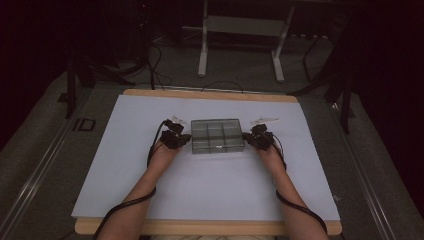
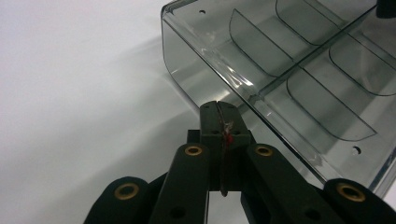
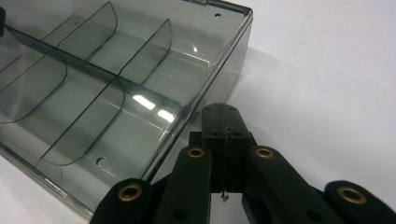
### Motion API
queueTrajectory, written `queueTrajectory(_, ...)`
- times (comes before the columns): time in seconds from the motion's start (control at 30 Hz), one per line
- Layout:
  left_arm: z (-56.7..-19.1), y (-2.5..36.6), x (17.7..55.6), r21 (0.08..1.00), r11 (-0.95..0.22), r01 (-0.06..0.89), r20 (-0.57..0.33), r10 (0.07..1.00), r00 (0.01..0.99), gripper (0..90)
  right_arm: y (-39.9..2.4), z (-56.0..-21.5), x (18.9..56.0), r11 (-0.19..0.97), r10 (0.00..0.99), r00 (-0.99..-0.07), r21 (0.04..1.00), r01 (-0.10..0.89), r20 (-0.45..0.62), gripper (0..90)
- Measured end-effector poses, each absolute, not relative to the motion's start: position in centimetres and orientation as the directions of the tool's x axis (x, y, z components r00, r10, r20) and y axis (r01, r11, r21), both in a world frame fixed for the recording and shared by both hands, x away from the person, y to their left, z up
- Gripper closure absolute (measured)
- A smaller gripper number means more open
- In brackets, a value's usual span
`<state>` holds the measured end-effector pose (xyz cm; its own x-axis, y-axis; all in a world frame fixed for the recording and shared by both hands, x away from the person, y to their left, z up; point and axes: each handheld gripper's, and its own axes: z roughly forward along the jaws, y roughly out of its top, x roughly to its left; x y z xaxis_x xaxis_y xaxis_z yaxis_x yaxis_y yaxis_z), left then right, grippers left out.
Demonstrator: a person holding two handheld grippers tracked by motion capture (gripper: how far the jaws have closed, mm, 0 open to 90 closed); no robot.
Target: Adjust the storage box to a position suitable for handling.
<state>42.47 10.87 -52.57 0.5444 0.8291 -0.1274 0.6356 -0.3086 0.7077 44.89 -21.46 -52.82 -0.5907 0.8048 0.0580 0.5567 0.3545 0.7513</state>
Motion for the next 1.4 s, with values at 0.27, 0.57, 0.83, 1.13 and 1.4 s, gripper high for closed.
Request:
queueTrajectory(0.27,-52.6,8.6,42.4,0.709,-0.337,0.619,-0.135,0.797,0.589,90.0,-23.8,-52.7,43.6,0.326,0.833,-0.55,0.747,0.579,0.062,90.0)
queueTrajectory(0.57,-52.6,7.5,41.6,0.708,-0.352,0.612,-0.138,0.782,0.608,90.0,-25.3,-52.4,42.2,0.343,0.837,-0.545,0.726,0.596,0.052,90.0)
queueTrajectory(0.83,-52.6,7.6,40.9,0.706,-0.353,0.614,-0.152,0.771,0.618,90.0,-25.3,-52.3,41.5,0.348,0.837,-0.545,0.721,0.599,0.049,90.0)
queueTrajectory(1.13,-52.5,7.7,40.5,0.71,-0.354,0.609,-0.154,0.765,0.625,90.0,-25.8,-52.8,40.7,0.348,0.818,-0.57,0.719,0.602,0.081,90.0)
queueTrajectory(1.4,-52.6,7.8,40.2,0.717,-0.362,0.596,-0.149,0.756,0.638,90.0,-26.1,-52.8,40.5,0.355,0.807,-0.584,0.718,0.598,0.087,90.0)
